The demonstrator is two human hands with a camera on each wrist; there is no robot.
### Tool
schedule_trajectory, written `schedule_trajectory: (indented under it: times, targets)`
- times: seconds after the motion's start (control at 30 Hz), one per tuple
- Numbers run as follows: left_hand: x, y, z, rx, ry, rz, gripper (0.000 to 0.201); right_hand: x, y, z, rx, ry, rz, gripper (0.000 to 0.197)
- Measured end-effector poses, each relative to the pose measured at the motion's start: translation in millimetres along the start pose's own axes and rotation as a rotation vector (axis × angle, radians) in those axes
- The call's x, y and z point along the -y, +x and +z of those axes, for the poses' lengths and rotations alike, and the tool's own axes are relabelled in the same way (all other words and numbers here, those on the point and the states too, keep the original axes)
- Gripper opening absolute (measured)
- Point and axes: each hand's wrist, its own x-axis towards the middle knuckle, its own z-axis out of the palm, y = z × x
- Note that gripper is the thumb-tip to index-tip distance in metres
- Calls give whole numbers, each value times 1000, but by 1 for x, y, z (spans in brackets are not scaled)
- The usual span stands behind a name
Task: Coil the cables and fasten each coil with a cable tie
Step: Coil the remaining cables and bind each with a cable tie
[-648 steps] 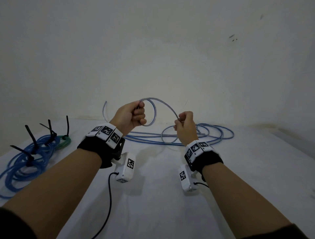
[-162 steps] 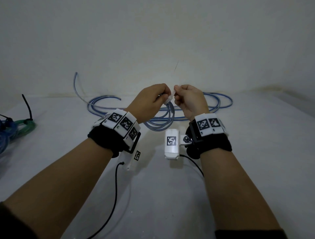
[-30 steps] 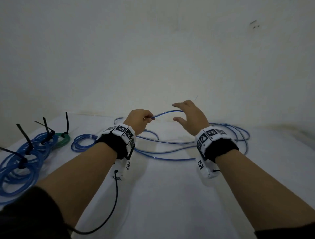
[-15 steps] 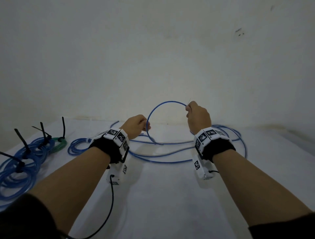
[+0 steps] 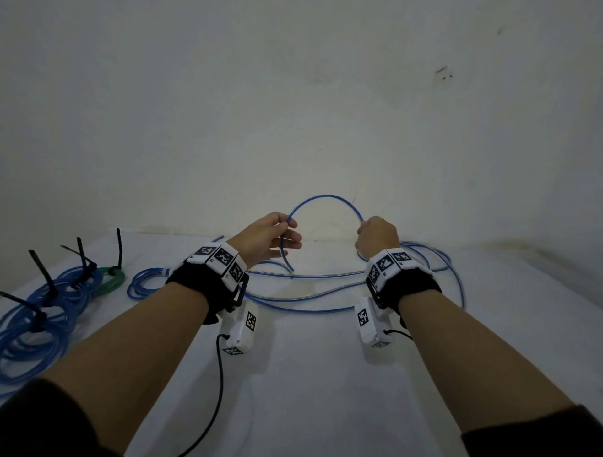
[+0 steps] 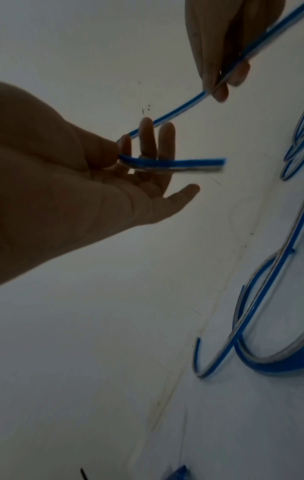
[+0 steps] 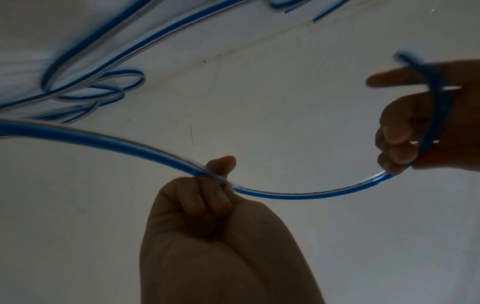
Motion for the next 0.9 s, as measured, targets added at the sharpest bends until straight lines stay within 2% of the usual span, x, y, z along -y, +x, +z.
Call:
schedule_trajectory:
  times: [0.07, 0.17, 0.23, 0.3, 0.37, 0.47, 0.53, 0.63, 0.73, 0.83, 0.9]
  targets:
    - [-3, -1, 5, -18, -27, 101, 19, 5, -5, 2, 71, 43, -18, 21]
    - [-8, 4, 8, -129, -22, 230, 22, 11, -19, 7, 148, 104, -76, 24]
    - [-13, 7, 9, -157, -41, 254, 28, 12, -27, 8, 180, 135, -104, 26]
    - [-18, 7, 11, -135, -48, 283, 30, 11, -32, 10, 193, 169, -139, 17]
    - [-20, 5, 15, -131, 7, 352, 29, 9, -35, 12, 206, 204, -163, 9]
    - [-18, 4, 21, -223, 190, 450, 27, 11, -36, 14, 226, 283, -151, 16]
    - [-15, 6, 25, -285, 308, 446, 25, 14, -37, 15, 244, 269, -175, 20]
    - [-11, 10, 28, -259, 432, 420, 20, 18, -42, 14, 329, 139, -293, 29]
    - [-9, 11, 30, -269, 556, 469, 22, 25, -53, 6, 394, 70, -414, 32]
    - [-4, 9, 29, -265, 607, 467, 25, 28, -58, 2, 344, 17, -539, 29]
    - [-2, 8, 26, -255, 745, 443, 27, 26, -59, 0, 294, 38, -610, 32]
